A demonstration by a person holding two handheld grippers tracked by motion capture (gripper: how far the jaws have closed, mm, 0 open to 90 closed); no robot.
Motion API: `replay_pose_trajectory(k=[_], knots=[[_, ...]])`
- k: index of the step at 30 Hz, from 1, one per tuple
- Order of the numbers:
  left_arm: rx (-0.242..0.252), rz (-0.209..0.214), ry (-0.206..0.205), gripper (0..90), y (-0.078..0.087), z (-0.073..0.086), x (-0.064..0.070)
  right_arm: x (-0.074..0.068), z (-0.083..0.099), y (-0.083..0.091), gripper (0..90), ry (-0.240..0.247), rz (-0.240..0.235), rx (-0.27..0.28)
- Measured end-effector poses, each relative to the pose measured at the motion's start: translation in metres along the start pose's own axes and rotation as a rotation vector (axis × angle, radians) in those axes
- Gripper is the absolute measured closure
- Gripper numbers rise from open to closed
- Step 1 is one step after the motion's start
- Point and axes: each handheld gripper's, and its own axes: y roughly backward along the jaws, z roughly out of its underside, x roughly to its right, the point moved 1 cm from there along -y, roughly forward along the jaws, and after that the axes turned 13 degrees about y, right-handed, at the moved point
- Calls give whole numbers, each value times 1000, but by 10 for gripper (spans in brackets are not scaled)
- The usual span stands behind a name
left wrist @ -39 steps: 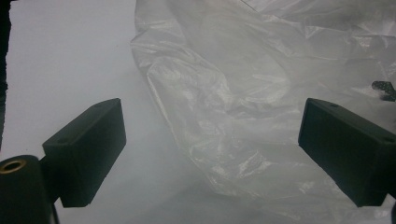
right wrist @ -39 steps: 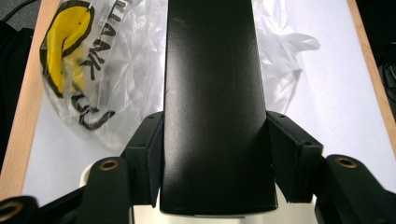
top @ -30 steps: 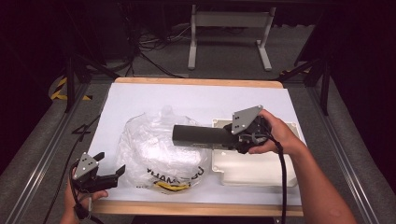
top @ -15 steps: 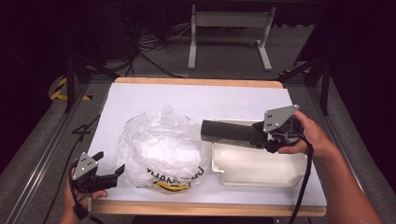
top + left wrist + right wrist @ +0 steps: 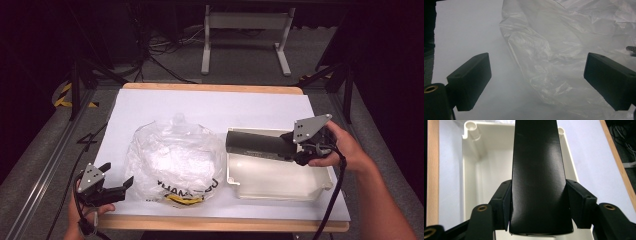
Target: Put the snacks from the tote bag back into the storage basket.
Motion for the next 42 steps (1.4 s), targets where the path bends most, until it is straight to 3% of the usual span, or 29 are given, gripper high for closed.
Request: replay_pose_trajectory(k=[10,25,30,33,37,42], knots=[[-5,4,-5,84,-1,0,0,-5,14,1,430,-6,-34,-12],[-7,10,-14,83,0,-1,1,-14,30,-35,429,2,-150,-87],[-9,16,-16,83,-1,-1,1,-16,34,-39,428,0,-170,-65],[-8,14,-16,82,-1,-1,2,-14,36,-44,426,6,-180,-79],[-9,7,-21,82,-1,-1,2,-13,39,-52,424,7,-210,-146],[-17,13,-23,83,-2,-1,2,-12,39,-58,424,33,-215,-215]])
